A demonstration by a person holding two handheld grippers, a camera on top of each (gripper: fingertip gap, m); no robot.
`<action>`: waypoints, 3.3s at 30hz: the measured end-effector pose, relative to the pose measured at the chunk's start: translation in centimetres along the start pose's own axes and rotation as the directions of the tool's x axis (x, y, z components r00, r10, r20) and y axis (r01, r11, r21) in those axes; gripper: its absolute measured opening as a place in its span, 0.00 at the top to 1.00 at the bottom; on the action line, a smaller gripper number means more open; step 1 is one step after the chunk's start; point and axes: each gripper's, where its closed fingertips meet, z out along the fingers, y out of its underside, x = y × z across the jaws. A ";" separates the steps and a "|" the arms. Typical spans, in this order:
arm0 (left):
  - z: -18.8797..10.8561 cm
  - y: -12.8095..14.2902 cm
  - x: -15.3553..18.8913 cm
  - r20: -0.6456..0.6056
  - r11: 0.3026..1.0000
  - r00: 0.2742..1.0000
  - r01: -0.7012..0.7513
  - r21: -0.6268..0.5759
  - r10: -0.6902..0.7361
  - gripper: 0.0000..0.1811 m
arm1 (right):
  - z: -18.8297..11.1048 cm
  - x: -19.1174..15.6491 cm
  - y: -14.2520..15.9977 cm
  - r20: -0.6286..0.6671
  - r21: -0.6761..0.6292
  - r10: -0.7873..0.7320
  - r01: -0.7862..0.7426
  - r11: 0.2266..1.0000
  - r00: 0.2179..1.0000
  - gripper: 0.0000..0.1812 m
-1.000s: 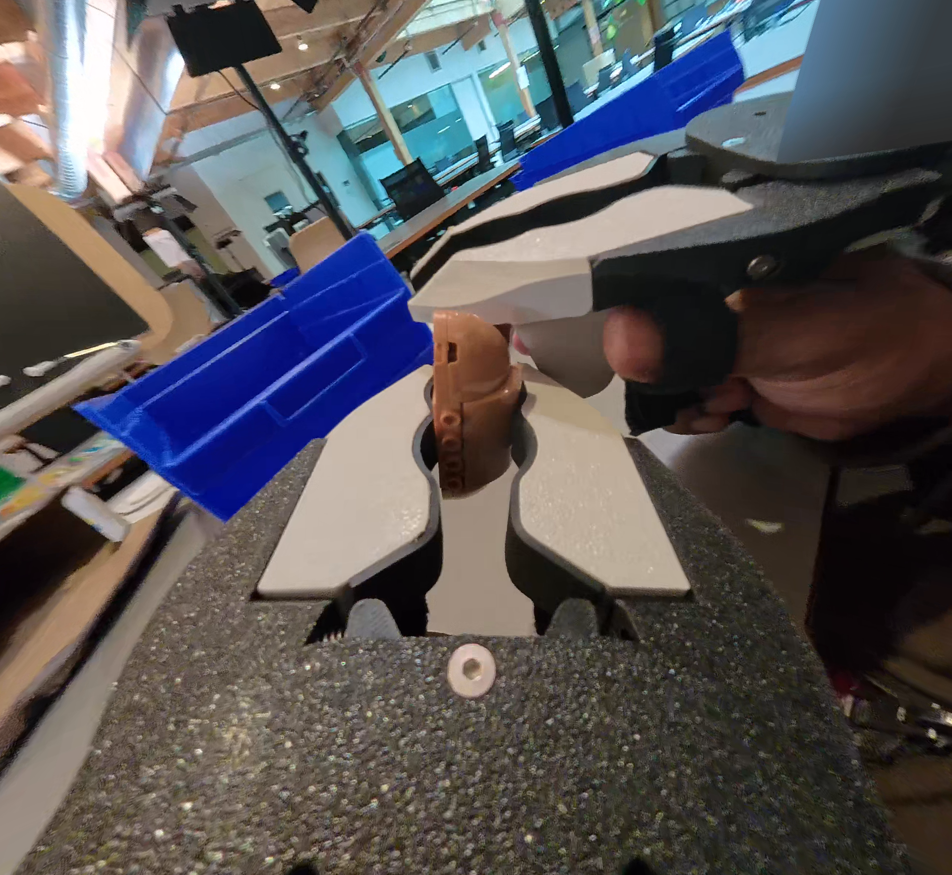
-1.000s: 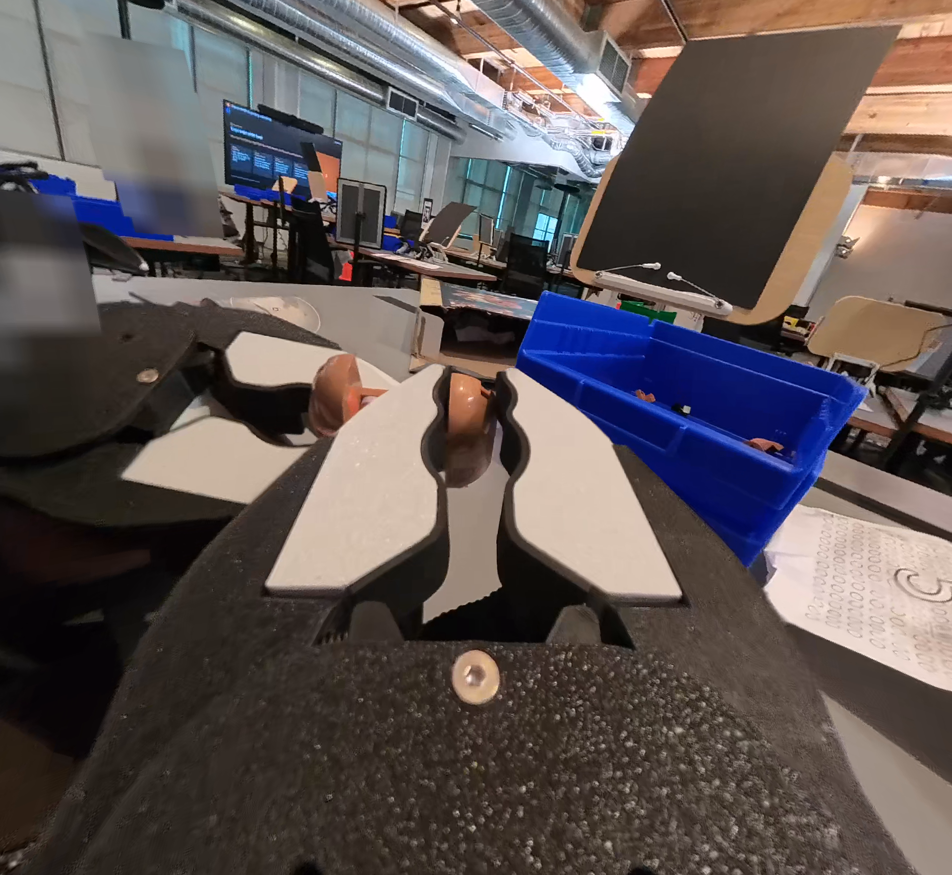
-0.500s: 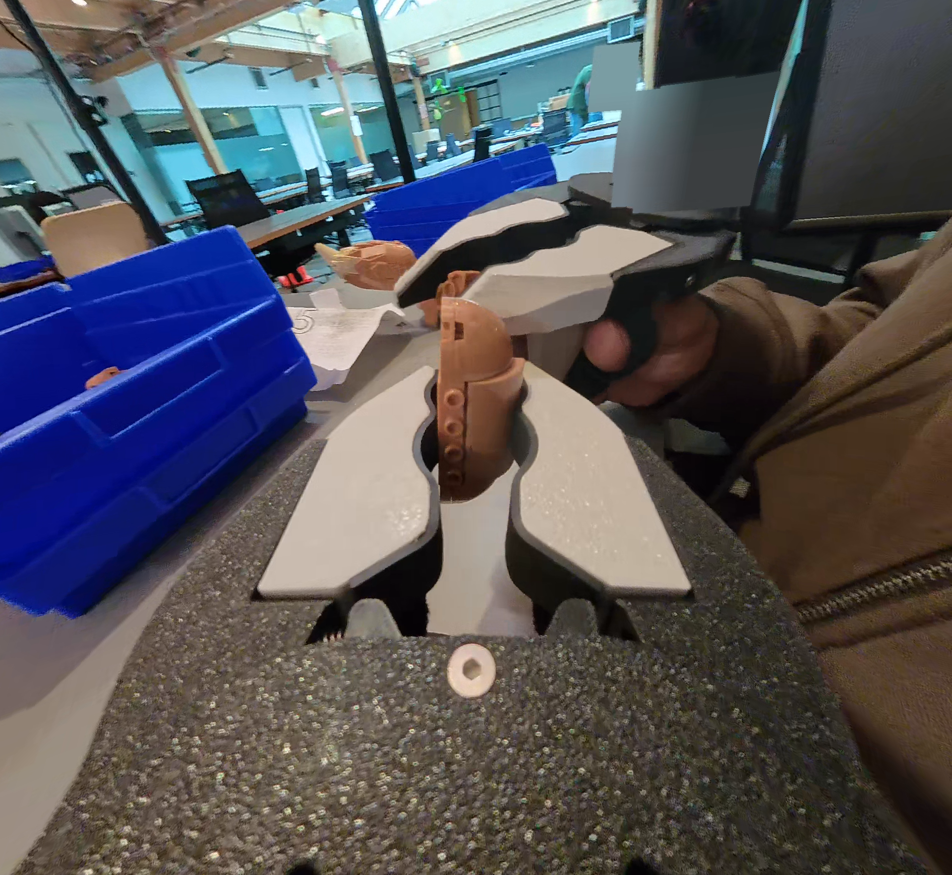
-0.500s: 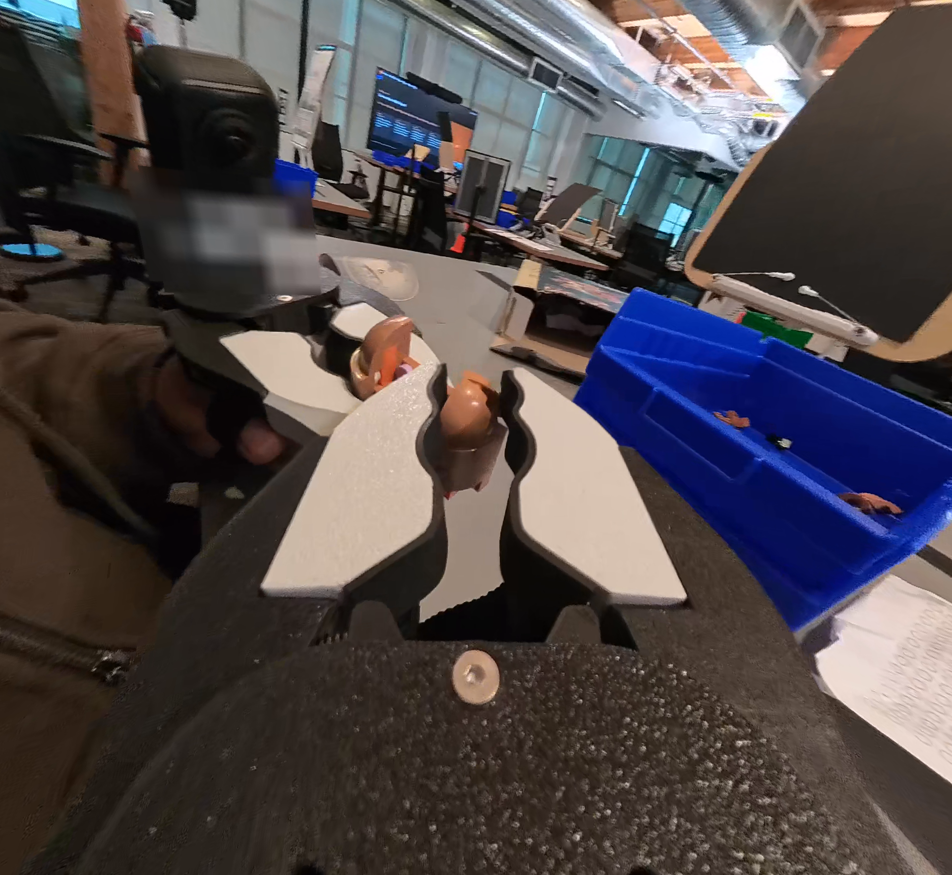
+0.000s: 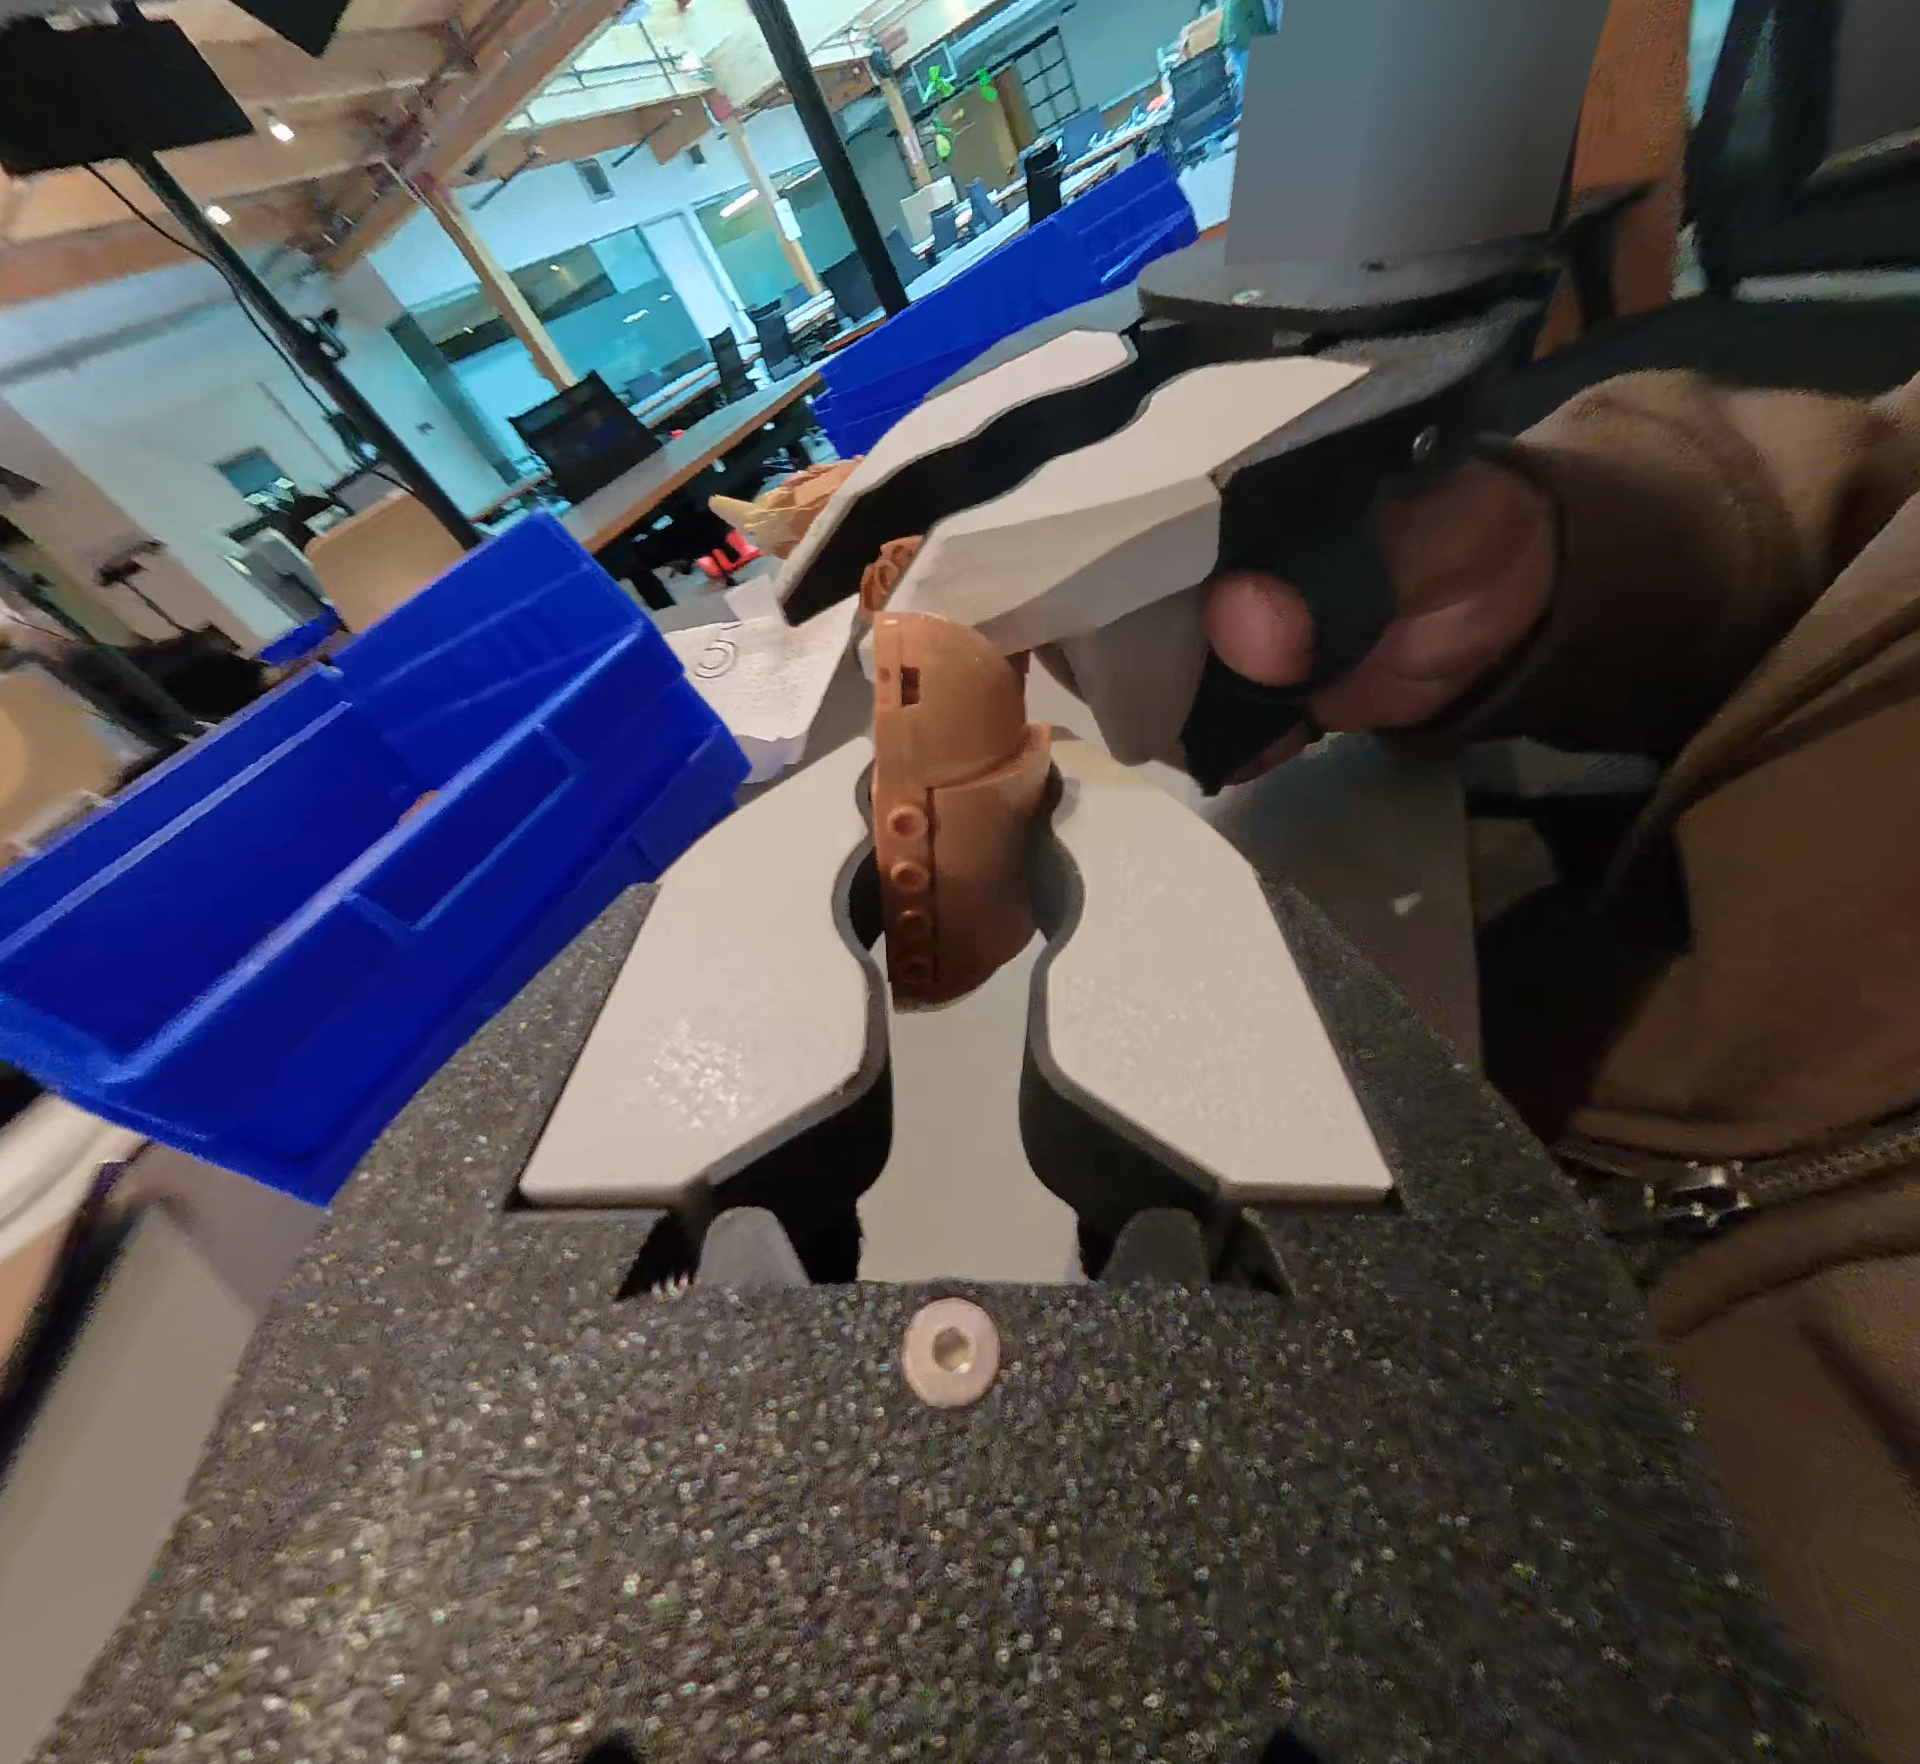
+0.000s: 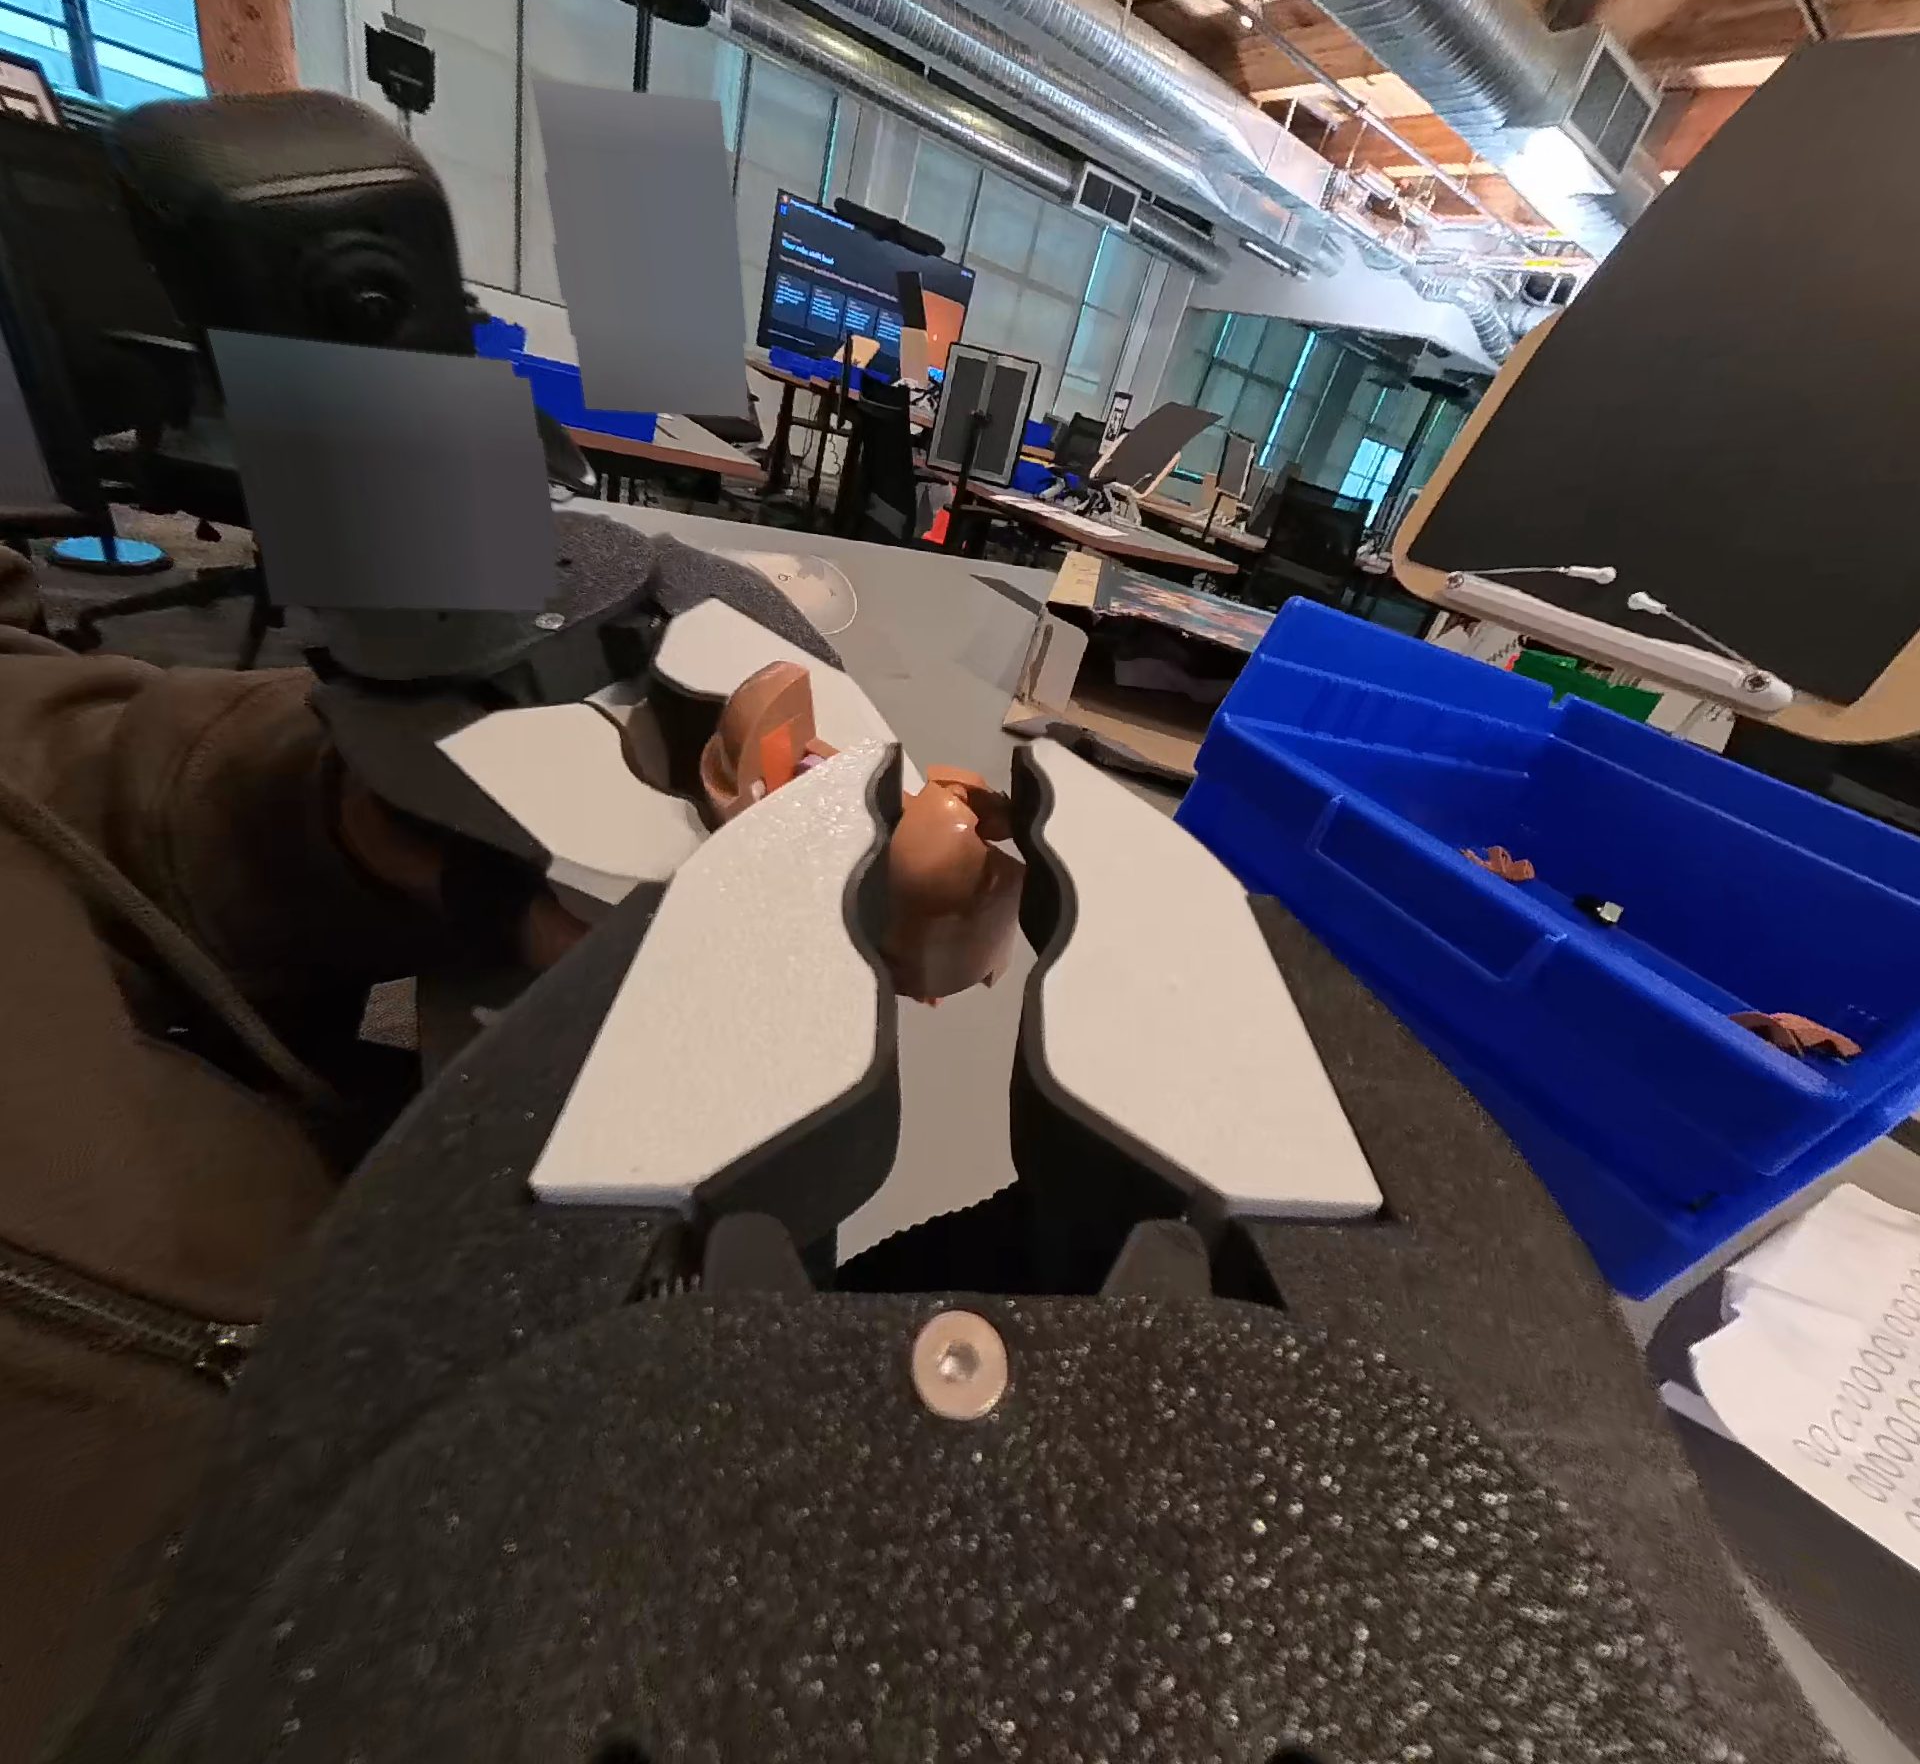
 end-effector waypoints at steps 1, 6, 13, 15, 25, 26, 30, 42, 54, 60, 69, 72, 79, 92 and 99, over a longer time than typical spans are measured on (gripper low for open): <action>0.0 0.0 -0.1 0.018 0.999 0.999 -0.043 -0.010 0.043 0.87 | 0.0 0.0 -0.1 -0.003 0.008 -0.007 0.007 1.000 1.000 0.89; -0.1 -0.1 -0.4 0.083 0.964 0.962 -0.255 -0.078 0.261 0.87 | -0.3 -0.1 -0.5 -0.025 0.033 -0.063 0.064 0.997 0.998 0.91; -0.1 1.0 -0.8 0.076 0.911 0.917 -0.375 -0.173 0.392 0.87 | 0.2 -1.1 0.0 -0.023 -0.019 -0.211 0.211 0.977 0.977 0.91; -0.2 1.1 -1.0 0.077 0.917 0.923 -0.360 -0.172 0.376 0.87 | 0.2 -1.0 -0.2 -0.016 -0.005 -0.186 0.186 0.982 0.982 0.92; 0.1 2.0 -2.1 0.094 0.980 0.982 -0.150 -0.127 0.163 0.87 | 4.3 12.0 -6.0 -0.185 -0.047 -0.248 0.243 0.969 0.951 0.91; 0.1 2.1 -2.3 0.100 0.985 0.987 -0.112 -0.128 0.125 0.87 | 5.6 14.1 -5.3 -0.197 -0.108 -0.235 0.217 0.970 0.952 0.91; -0.4 2.1 -3.4 0.126 0.996 0.992 0.038 -0.084 -0.027 0.87 | 8.8 21.2 -0.3 -0.297 -0.323 -0.181 0.079 0.943 0.938 0.82; -3.7 -0.7 -6.7 -0.170 0.661 0.720 0.688 0.299 -0.673 0.87 | 2.7 11.5 -0.5 -0.255 -0.128 -0.187 0.158 0.979 0.949 0.82; -4.8 -1.3 -8.0 -0.508 0.205 0.354 0.922 0.327 -0.785 0.87 | 3.9 1.2 0.7 -0.153 -0.094 -0.325 0.313 0.945 0.933 0.86; -4.3 -1.1 -7.8 -0.422 0.295 0.426 0.893 0.341 -0.800 0.86 | 4.5 1.2 1.2 -0.195 -0.159 -0.433 0.407 0.900 0.880 0.84; -3.5 0.3 -7.7 -0.027 0.662 0.707 0.675 0.327 -0.707 0.87 | 4.6 1.1 1.7 -0.189 -0.179 -0.430 0.399 0.899 0.883 0.83; -2.7 1.5 -7.5 0.172 0.826 0.812 0.521 0.216 -0.557 0.87 | 4.6 1.7 2.2 -0.194 -0.202 -0.403 0.366 0.909 0.894 0.83; -2.4 2.6 -7.4 0.374 0.972 0.901 0.233 0.009 -0.219 0.87 | 4.0 3.8 3.8 -0.222 -0.266 -0.297 0.235 0.935 0.929 0.86; -1.6 1.6 -5.7 0.409 0.989 0.903 -0.091 -0.114 0.130 0.87 | 3.4 2.8 -0.1 -0.051 0.060 0.187 -0.184 0.981 0.981 0.78; -1.6 0.3 -5.1 0.450 0.977 0.867 -0.184 -0.108 0.213 0.87 | 3.9 2.8 -0.9 -0.104 0.116 0.199 -0.186 0.976 0.975 0.82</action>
